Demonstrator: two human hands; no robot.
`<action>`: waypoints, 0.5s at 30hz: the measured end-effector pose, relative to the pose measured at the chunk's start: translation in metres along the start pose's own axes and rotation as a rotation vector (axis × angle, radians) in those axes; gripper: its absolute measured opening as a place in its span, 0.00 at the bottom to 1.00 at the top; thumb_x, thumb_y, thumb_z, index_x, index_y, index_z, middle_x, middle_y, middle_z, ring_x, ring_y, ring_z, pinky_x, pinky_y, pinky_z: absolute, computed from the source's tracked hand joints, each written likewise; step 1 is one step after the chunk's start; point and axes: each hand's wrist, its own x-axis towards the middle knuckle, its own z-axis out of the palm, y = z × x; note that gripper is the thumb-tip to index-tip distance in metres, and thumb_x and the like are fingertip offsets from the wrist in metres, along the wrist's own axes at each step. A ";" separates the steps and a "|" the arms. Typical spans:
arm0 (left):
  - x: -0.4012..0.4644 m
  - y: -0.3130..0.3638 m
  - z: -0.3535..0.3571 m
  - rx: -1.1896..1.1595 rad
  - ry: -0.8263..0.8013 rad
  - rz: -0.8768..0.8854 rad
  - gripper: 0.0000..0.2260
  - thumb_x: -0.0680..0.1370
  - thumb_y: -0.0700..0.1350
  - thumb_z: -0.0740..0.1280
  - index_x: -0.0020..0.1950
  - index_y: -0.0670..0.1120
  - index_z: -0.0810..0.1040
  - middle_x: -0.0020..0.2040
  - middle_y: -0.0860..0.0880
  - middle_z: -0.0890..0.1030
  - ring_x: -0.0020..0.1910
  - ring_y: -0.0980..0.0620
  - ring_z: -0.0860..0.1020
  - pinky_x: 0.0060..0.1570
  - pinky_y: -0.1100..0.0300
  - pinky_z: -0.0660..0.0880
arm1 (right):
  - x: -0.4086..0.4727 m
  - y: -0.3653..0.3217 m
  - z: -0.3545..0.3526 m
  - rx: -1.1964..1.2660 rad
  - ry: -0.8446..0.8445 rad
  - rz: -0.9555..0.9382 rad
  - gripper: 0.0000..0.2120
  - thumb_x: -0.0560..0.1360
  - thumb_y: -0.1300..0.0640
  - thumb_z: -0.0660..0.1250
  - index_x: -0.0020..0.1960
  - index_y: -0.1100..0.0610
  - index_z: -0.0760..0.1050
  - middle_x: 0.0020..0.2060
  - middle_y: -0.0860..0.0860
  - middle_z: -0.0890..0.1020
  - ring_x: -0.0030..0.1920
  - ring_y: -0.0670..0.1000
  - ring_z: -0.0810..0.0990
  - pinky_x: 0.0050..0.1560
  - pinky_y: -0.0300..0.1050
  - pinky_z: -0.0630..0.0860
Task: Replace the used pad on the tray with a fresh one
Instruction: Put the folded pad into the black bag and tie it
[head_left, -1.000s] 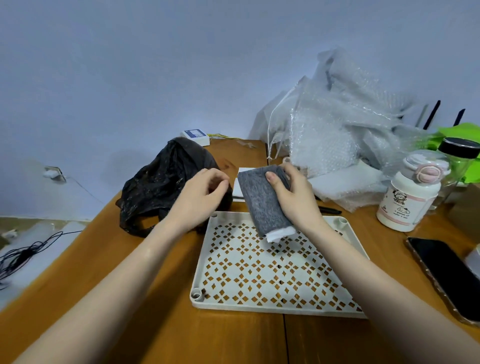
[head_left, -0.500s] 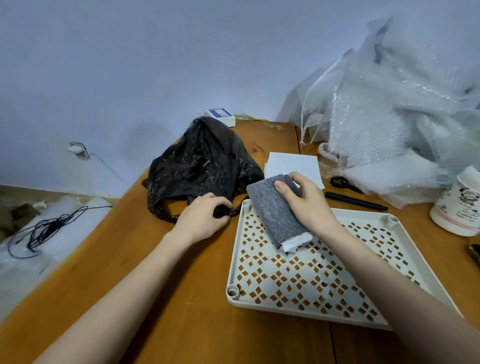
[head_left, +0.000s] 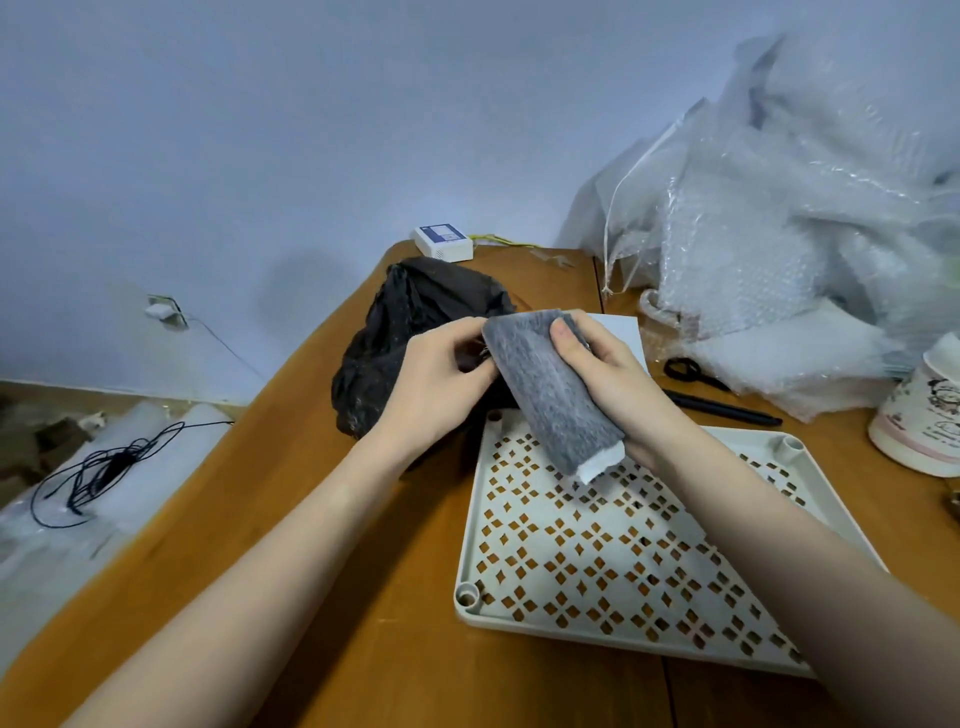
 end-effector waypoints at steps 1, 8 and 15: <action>0.001 0.008 0.002 -0.043 -0.009 0.013 0.10 0.76 0.40 0.68 0.56 0.49 0.81 0.50 0.57 0.83 0.51 0.63 0.79 0.50 0.67 0.75 | -0.001 -0.005 -0.001 0.019 0.027 -0.018 0.14 0.79 0.50 0.58 0.57 0.59 0.74 0.45 0.51 0.78 0.41 0.44 0.78 0.40 0.37 0.75; 0.008 0.047 0.016 -0.052 -0.055 0.084 0.13 0.80 0.37 0.61 0.61 0.46 0.79 0.57 0.58 0.81 0.57 0.67 0.76 0.60 0.67 0.72 | -0.021 -0.040 -0.033 0.023 0.234 -0.171 0.06 0.78 0.53 0.62 0.49 0.53 0.76 0.42 0.48 0.80 0.42 0.45 0.79 0.42 0.39 0.75; 0.014 0.082 0.024 0.052 0.063 0.035 0.16 0.79 0.34 0.53 0.52 0.47 0.79 0.51 0.57 0.79 0.53 0.61 0.74 0.51 0.79 0.65 | -0.053 -0.064 -0.083 -0.137 0.359 -0.250 0.07 0.78 0.52 0.62 0.46 0.55 0.75 0.39 0.49 0.77 0.39 0.43 0.75 0.40 0.36 0.71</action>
